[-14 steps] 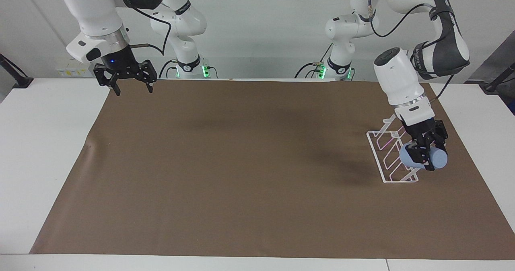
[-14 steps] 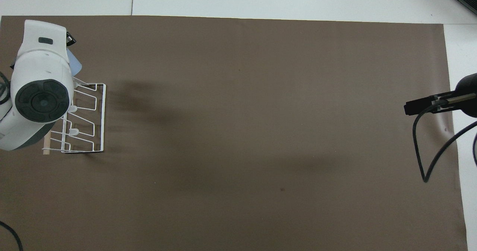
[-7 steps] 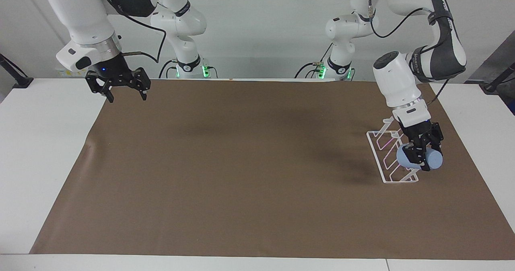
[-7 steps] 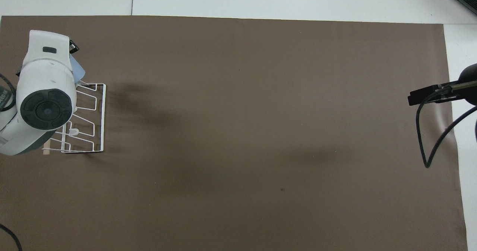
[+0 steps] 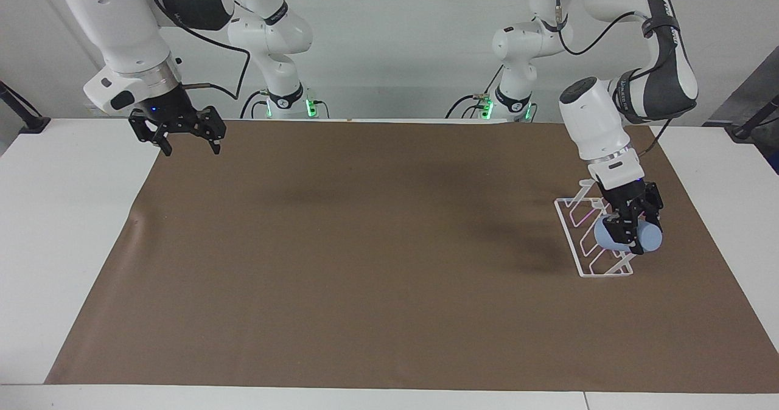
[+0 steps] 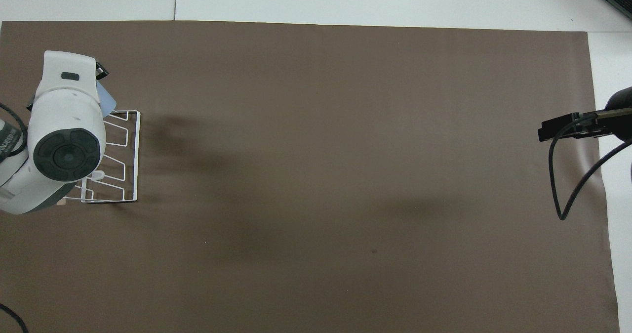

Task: Hang cup on cup holder
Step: 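Lower the cup onto a rack hook with the left gripper and release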

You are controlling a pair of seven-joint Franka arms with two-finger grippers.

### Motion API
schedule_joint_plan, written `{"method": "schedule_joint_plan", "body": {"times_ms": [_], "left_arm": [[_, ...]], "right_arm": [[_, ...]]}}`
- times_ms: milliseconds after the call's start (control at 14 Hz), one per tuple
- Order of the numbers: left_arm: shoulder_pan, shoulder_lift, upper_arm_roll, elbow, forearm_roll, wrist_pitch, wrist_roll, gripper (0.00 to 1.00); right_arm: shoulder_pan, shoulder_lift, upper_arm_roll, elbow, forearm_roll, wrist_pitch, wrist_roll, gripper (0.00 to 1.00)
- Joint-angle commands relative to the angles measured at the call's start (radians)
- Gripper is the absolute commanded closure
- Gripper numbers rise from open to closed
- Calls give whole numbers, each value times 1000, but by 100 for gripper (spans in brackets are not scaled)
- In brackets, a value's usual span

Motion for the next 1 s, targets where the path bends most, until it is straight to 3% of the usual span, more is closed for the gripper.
{"method": "schedule_joint_plan", "body": {"times_ms": [0, 214, 286, 429, 500, 929], "left_arm": [[17, -40, -4, -50, 29, 34, -35, 100], [20, -46, -4, -73, 27, 41, -45, 85], [26, -46, -4, -75, 27, 53, -51, 76], [42, -45, -4, -74, 27, 81, -58, 15], [45, -43, -4, -75, 27, 89, -58, 0], [43, -22, -9, -23, 10, 90, -35, 0]], "right_arm": [[11, -21, -13, -21, 38, 15, 25, 0], [18, -24, -17, -23, 12, 9, 17, 0], [18, -25, -18, -29, 12, 10, 24, 0], [17, -30, -32, -34, 12, 6, 22, 0], [18, -32, -49, -38, 14, 7, 22, 0], [18, -82, -47, -32, 15, 7, 21, 0]]}}
